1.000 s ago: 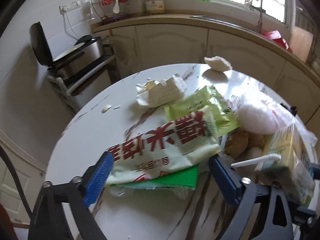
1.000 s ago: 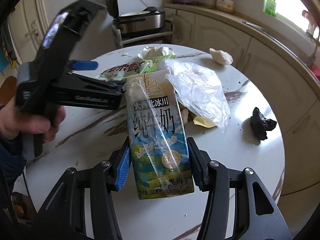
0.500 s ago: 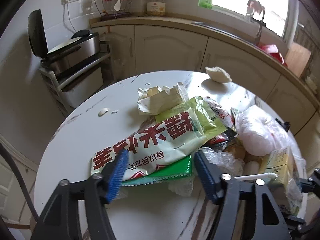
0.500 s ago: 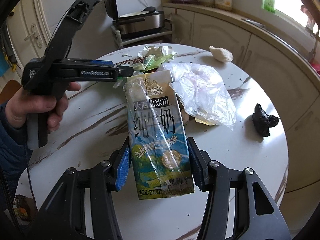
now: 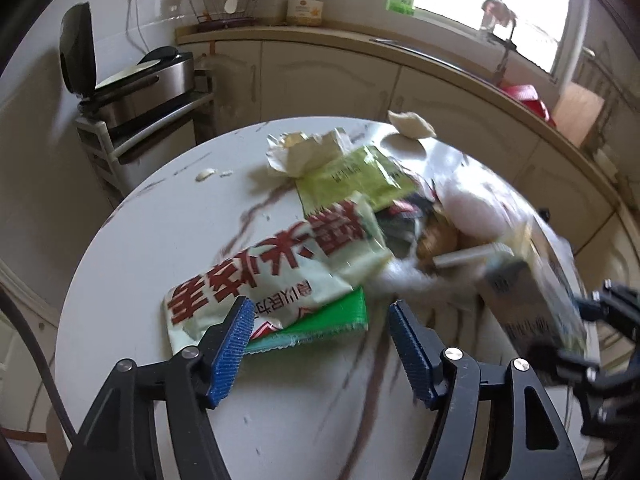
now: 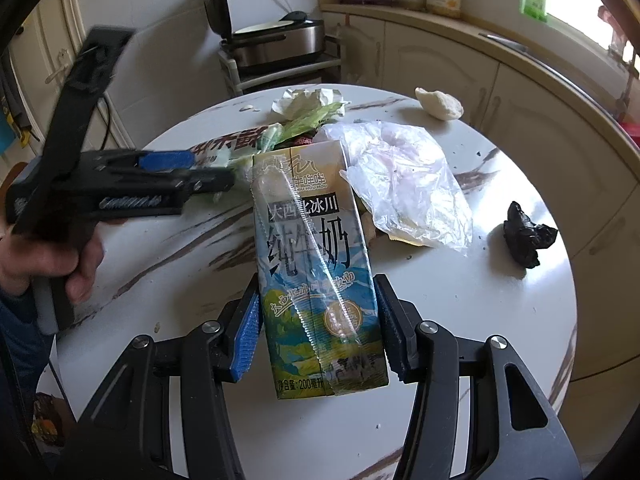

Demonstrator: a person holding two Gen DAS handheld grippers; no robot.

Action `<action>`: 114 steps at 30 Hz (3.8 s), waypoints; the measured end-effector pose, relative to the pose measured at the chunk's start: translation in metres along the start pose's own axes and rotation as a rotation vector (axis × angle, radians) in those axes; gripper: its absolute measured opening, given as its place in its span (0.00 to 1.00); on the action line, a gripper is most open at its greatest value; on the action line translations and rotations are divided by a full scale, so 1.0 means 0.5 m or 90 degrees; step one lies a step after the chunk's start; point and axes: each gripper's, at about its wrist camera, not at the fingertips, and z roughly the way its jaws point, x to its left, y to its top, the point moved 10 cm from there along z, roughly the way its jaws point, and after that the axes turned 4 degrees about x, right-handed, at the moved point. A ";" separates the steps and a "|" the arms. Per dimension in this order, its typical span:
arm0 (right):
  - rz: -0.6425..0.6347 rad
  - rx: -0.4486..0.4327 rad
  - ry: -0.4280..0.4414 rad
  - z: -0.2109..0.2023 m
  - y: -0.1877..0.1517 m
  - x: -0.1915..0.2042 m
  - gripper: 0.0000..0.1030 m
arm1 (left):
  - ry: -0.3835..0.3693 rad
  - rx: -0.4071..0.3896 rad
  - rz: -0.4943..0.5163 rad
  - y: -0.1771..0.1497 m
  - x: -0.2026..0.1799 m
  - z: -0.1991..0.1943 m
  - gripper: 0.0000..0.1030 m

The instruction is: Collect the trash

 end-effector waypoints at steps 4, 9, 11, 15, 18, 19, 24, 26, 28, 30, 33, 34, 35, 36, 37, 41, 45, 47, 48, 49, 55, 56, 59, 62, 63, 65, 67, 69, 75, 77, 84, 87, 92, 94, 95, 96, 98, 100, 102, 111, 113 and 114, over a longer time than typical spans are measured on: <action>0.005 0.000 0.000 0.003 0.002 -0.002 0.48 | -0.005 -0.028 0.024 0.013 -0.030 -0.034 0.69; 0.010 -0.001 -0.002 -0.003 0.001 -0.002 0.48 | 0.055 -0.038 0.036 0.042 0.021 -0.033 0.70; 0.008 -0.001 -0.002 -0.005 0.000 -0.002 0.48 | 0.046 -0.021 0.066 0.049 0.023 -0.019 0.73; 0.009 -0.004 0.002 -0.005 0.003 0.003 0.47 | 0.027 0.035 0.187 0.030 0.000 0.021 0.73; 0.008 -0.004 0.003 -0.005 0.006 0.008 0.46 | 0.025 0.049 0.186 0.030 0.016 0.038 0.73; 0.007 -0.004 0.003 -0.004 0.005 0.009 0.46 | 0.004 0.048 0.167 0.033 0.019 0.033 0.72; 0.007 0.000 -0.001 -0.003 0.003 0.009 0.46 | -0.044 0.042 0.136 0.018 0.022 0.000 0.61; 0.005 0.002 -0.001 -0.003 0.002 0.009 0.46 | -0.051 0.040 0.133 0.009 0.030 -0.011 0.59; 0.004 0.003 -0.001 -0.003 0.001 0.010 0.46 | -0.054 0.038 0.128 -0.005 0.040 -0.029 0.58; 0.003 0.006 -0.001 -0.001 -0.001 0.011 0.46 | -0.053 0.036 0.125 -0.021 0.044 -0.048 0.56; 0.005 0.010 0.001 0.001 -0.007 0.015 0.46 | -0.042 0.028 0.133 -0.043 0.046 -0.089 0.54; 0.005 0.012 0.003 0.001 -0.009 0.017 0.46 | -0.032 0.021 0.141 -0.046 0.043 -0.096 0.57; 0.005 0.014 0.002 0.001 -0.012 0.018 0.46 | -0.018 0.016 0.150 -0.049 0.042 -0.103 0.62; 0.004 0.017 0.002 0.003 -0.015 0.019 0.46 | 0.000 0.015 0.165 -0.053 0.043 -0.106 0.76; 0.004 0.020 0.001 0.005 -0.017 0.019 0.46 | 0.009 0.015 0.174 -0.057 0.040 -0.107 0.85; 0.004 0.029 -0.003 0.013 -0.017 0.022 0.46 | 0.017 0.029 0.208 -0.072 0.027 -0.101 0.83; 0.000 0.039 -0.007 0.024 -0.012 0.025 0.47 | -0.002 0.051 0.231 -0.082 0.029 -0.088 0.69; 0.002 0.041 -0.007 0.028 -0.009 0.027 0.47 | -0.017 0.052 0.230 -0.081 0.034 -0.097 0.64; 0.004 0.043 -0.007 0.029 -0.008 0.027 0.47 | -0.020 0.051 0.231 -0.080 0.036 -0.101 0.57; 0.005 0.044 -0.008 0.031 -0.006 0.027 0.47 | -0.024 0.048 0.232 -0.078 0.040 -0.110 0.46; 0.010 0.046 -0.010 0.030 -0.008 0.030 0.47 | -0.005 0.040 0.201 -0.076 0.087 -0.138 0.29; 0.010 0.047 -0.008 0.029 -0.010 0.031 0.47 | 0.004 0.040 0.200 -0.078 0.090 -0.139 0.29; 0.009 0.048 -0.006 0.029 -0.010 0.038 0.47 | 0.041 0.028 0.180 -0.069 0.105 -0.135 0.34; 0.008 0.049 -0.010 0.030 -0.009 0.041 0.47 | 0.098 0.039 0.180 -0.074 0.123 -0.114 0.40; 0.010 0.049 -0.010 0.030 -0.008 0.041 0.47 | 0.106 0.040 0.184 -0.077 0.124 -0.108 0.40; 0.013 0.048 -0.011 0.031 -0.006 0.040 0.47 | 0.109 0.030 0.186 -0.074 0.116 -0.099 0.40; 0.015 0.048 -0.013 0.034 -0.004 0.040 0.47 | 0.105 0.029 0.181 -0.071 0.116 -0.096 0.39; 0.014 0.049 -0.015 0.037 0.001 0.042 0.47 | 0.096 0.032 0.181 -0.070 0.113 -0.097 0.34; 0.008 0.059 -0.034 0.052 0.000 0.045 0.45 | 0.065 0.045 0.170 -0.077 0.129 -0.106 0.03; 0.012 0.058 -0.028 0.048 -0.004 0.044 0.45 | 0.040 0.039 0.148 -0.078 0.138 -0.119 0.02; 0.031 0.048 0.005 0.017 -0.028 0.042 0.45 | 0.029 0.012 0.135 -0.085 0.159 -0.167 0.05; 0.035 0.045 0.003 0.009 -0.030 0.040 0.45 | 0.057 0.004 0.158 -0.078 0.158 -0.172 0.13; 0.026 0.045 0.004 0.003 -0.028 0.048 0.45 | 0.125 -0.038 0.260 -0.042 0.146 -0.174 0.96; 0.024 0.046 0.004 0.003 -0.026 0.052 0.45 | 0.129 -0.039 0.315 -0.035 0.136 -0.163 0.99; 0.023 0.047 0.004 0.004 -0.025 0.053 0.45 | 0.137 -0.023 0.341 -0.036 0.136 -0.151 0.99; 0.022 0.048 0.003 0.005 -0.024 0.054 0.45 | 0.144 -0.011 0.366 -0.035 0.135 -0.141 0.99; 0.022 0.048 0.003 0.007 -0.022 0.057 0.45 | 0.146 0.013 0.414 -0.031 0.137 -0.115 0.99; 0.024 0.048 0.003 0.008 -0.020 0.059 0.45 | 0.135 0.054 0.438 -0.032 0.146 -0.081 1.00; 0.025 0.050 0.000 0.011 -0.019 0.060 0.45 | 0.078 0.071 0.429 -0.029 0.145 -0.069 0.98; 0.035 0.054 -0.014 0.012 -0.022 0.054 0.45 | 0.006 0.105 0.325 -0.059 0.142 -0.084 0.61; 0.040 0.053 -0.015 0.010 -0.026 0.050 0.45 | 0.021 0.099 0.318 -0.075 0.136 -0.100 0.59; 0.043 0.052 -0.014 0.008 -0.028 0.047 0.45 | 0.025 0.094 0.309 -0.079 0.132 -0.109 0.55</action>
